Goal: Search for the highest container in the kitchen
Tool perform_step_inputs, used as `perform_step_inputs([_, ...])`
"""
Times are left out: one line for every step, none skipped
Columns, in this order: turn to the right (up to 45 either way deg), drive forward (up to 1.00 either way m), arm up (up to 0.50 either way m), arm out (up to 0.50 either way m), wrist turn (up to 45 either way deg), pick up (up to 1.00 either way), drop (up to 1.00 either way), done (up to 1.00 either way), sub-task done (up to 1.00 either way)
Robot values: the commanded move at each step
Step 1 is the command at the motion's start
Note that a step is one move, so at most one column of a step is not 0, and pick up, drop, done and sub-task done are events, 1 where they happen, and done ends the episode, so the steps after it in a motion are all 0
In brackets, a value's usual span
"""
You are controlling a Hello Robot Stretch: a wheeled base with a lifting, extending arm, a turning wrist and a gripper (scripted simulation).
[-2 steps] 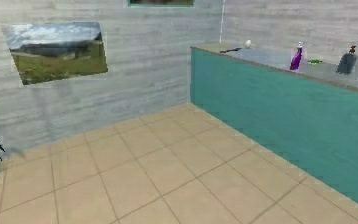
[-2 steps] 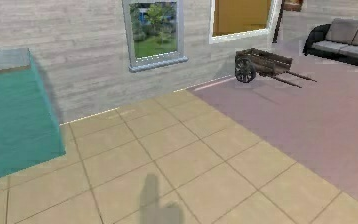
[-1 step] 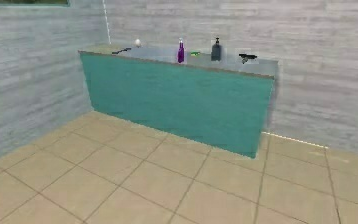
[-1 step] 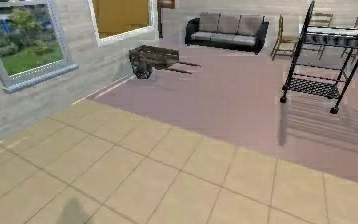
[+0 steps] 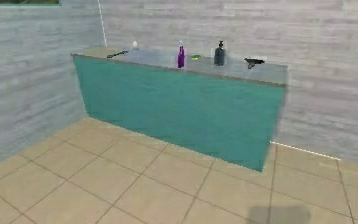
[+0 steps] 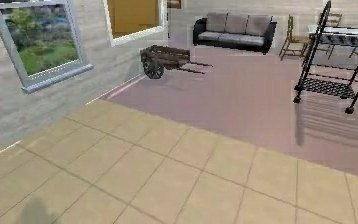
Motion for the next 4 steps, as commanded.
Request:
perform_step_inputs([6.0,0.00,0.00,0.00,0.0,0.00,0.00,0.00,0.00])
perform_step_inputs([0.0,1.00,0.00,0.00,0.0,0.00,0.00,0.00,0.00])
perform_step_inputs([6.0,0.00,0.00,0.00,0.0,0.00,0.00,0.00,0.00])
perform_step_inputs([0.0,0.10,0.00,0.00,0.0,0.00,0.00,0.00,0.00])
